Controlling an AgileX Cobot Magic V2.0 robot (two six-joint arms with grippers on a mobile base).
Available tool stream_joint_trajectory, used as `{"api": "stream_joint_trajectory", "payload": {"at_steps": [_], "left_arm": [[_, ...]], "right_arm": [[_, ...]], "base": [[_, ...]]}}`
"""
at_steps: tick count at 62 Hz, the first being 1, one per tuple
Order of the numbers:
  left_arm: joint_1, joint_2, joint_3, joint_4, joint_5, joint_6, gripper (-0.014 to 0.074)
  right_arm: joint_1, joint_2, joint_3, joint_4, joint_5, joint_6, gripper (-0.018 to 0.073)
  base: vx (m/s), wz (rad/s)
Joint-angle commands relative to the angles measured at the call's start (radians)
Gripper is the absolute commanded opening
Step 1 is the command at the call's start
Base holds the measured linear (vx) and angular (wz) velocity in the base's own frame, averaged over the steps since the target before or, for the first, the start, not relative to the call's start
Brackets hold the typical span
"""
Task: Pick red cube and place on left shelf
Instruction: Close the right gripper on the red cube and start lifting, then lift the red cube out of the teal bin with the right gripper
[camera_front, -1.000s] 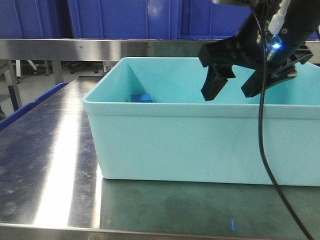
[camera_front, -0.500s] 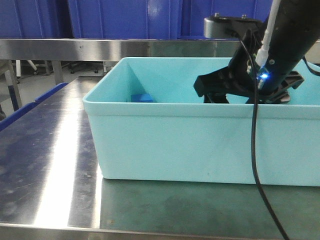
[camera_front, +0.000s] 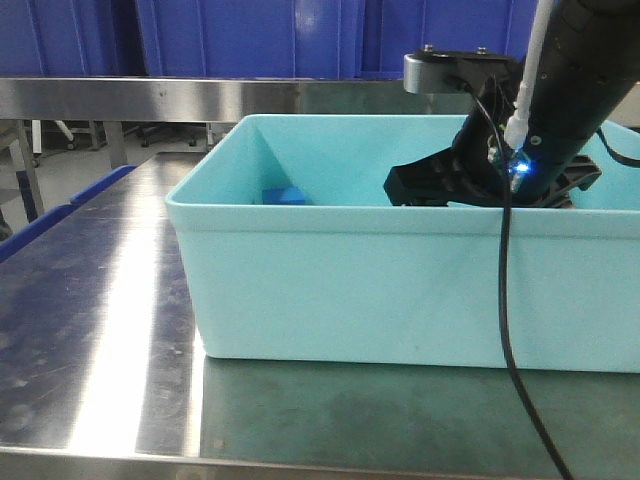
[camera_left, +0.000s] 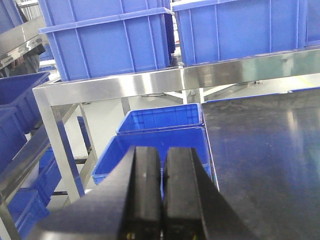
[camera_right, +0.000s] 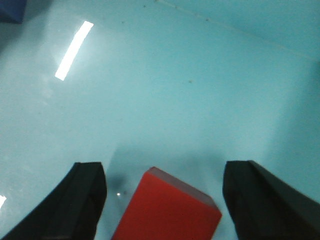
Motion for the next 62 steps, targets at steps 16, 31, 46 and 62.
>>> {"api": "stream_joint_trajectory", "payload": {"at_steps": [16,31,46,62], "left_arm": [[-0.007,0.0,0.022,-0.005,-0.09,0.001,0.0106],[-0.007,0.0,0.022,-0.005,-0.09,0.001,0.0106],[-0.007,0.0,0.022,-0.005,-0.09,0.001,0.0106],[-0.007,0.0,0.022,-0.005,-0.09,0.001,0.0106]], "right_arm": [[-0.001,-0.039,-0.035,0.004,-0.056,0.004,0.0467],[-0.001,-0.039,-0.035,0.004,-0.062,0.005,0.0104],[-0.001,-0.101,-0.036,0.004,-0.094,0.005,0.0056],[-0.001,-0.259,-0.036,0.003,-0.162,0.005,0.0056]], "base": [[0.0,0.0],[0.0,0.0],[0.0,0.0],[0.0,0.0]]}}
